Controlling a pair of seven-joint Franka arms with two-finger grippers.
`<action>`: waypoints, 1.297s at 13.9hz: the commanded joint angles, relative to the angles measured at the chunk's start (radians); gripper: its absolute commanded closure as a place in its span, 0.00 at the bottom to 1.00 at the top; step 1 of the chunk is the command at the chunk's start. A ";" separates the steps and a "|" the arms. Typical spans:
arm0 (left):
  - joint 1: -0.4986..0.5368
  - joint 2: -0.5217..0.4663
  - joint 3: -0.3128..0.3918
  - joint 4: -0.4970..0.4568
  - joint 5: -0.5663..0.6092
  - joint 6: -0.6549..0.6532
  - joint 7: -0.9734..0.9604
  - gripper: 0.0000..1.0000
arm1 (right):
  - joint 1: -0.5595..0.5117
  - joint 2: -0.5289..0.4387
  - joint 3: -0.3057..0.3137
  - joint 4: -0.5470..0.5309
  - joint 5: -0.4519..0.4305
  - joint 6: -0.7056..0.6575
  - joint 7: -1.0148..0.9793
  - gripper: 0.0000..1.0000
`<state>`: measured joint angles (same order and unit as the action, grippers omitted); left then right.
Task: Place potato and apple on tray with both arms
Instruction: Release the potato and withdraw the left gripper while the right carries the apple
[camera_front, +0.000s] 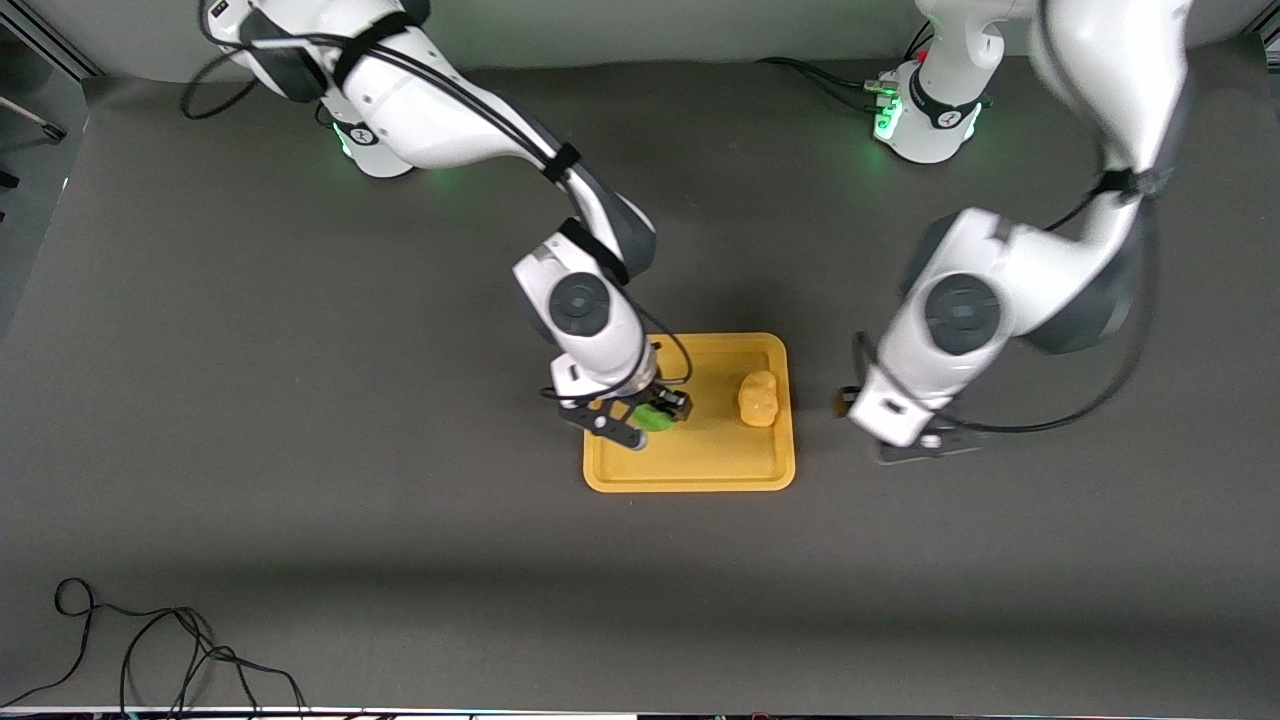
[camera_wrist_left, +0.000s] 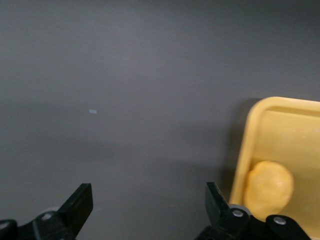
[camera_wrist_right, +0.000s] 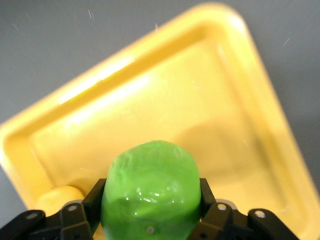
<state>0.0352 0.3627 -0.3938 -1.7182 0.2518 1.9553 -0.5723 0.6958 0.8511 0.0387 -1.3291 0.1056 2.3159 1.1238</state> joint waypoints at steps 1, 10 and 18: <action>0.112 -0.118 -0.005 -0.037 -0.075 -0.113 0.277 0.00 | 0.017 0.049 -0.014 0.059 -0.009 -0.007 0.027 0.74; 0.311 -0.444 0.022 -0.040 -0.253 -0.308 0.585 0.00 | 0.022 0.089 -0.014 0.060 -0.007 -0.007 0.024 0.04; 0.311 -0.441 0.026 0.018 -0.235 -0.348 0.575 0.00 | -0.158 -0.212 -0.023 0.041 -0.043 -0.384 -0.279 0.00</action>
<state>0.3434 -0.0687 -0.3683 -1.7209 0.0160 1.6356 -0.0004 0.6419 0.7599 0.0045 -1.2443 0.0622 2.0662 0.9727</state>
